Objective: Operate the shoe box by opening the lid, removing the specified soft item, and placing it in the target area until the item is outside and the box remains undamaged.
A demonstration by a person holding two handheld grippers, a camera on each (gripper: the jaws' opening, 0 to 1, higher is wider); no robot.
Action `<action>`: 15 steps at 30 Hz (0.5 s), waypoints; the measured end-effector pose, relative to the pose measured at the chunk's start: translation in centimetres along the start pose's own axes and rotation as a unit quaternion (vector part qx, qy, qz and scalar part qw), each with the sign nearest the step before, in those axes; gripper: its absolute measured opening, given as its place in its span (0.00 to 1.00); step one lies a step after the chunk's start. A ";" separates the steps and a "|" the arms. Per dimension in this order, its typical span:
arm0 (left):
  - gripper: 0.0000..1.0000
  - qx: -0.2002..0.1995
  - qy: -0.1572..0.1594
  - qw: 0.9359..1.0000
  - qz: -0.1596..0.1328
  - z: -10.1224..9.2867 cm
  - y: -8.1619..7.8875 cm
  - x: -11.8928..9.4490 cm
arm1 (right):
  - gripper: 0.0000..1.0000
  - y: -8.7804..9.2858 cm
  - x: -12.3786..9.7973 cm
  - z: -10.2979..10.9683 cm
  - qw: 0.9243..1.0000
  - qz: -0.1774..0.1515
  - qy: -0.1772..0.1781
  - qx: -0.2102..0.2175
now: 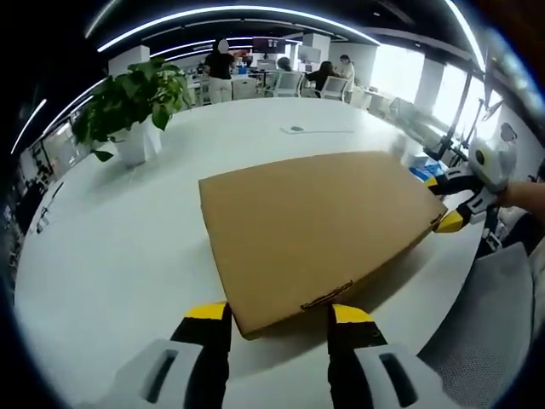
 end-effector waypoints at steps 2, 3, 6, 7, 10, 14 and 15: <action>0.45 0.000 0.000 1.000 0.001 0.2 -0.3 0.3 | 0.42 -0.1 0.1 -0.3 1.000 0.000 0.000 0.000; 0.45 0.001 0.001 1.000 0.001 0.2 -0.4 0.4 | 0.42 -0.2 0.2 -0.6 1.000 0.000 0.000 0.000; 0.45 0.001 0.001 1.000 0.001 0.3 -0.9 0.7 | 0.42 -0.4 0.3 -1.1 1.000 0.001 0.000 0.000; 0.45 0.001 0.001 1.000 0.001 0.4 -1.0 0.9 | 0.42 -0.4 0.4 -1.3 1.000 0.002 0.000 0.000; 0.45 0.001 0.002 1.000 0.000 0.5 -1.3 1.2 | 0.42 -0.6 0.5 -1.8 1.000 0.003 -0.001 -0.001; 0.45 0.002 0.003 1.000 -0.001 0.7 -1.9 1.7 | 0.42 -0.7 0.7 -2.5 1.000 0.005 0.000 0.000; 0.45 0.002 0.003 1.000 -0.001 0.7 -2.0 1.7 | 0.42 -0.8 0.8 -2.6 1.000 0.006 0.000 0.000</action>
Point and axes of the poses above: the point that each gripper's makers call its tool centre point, and the gripper's own axes: x roughly forward along the fingers, z roughly to its left, y roughly out of its underside, the point moved 4 cm from there along -x, roughly backward along the fingers
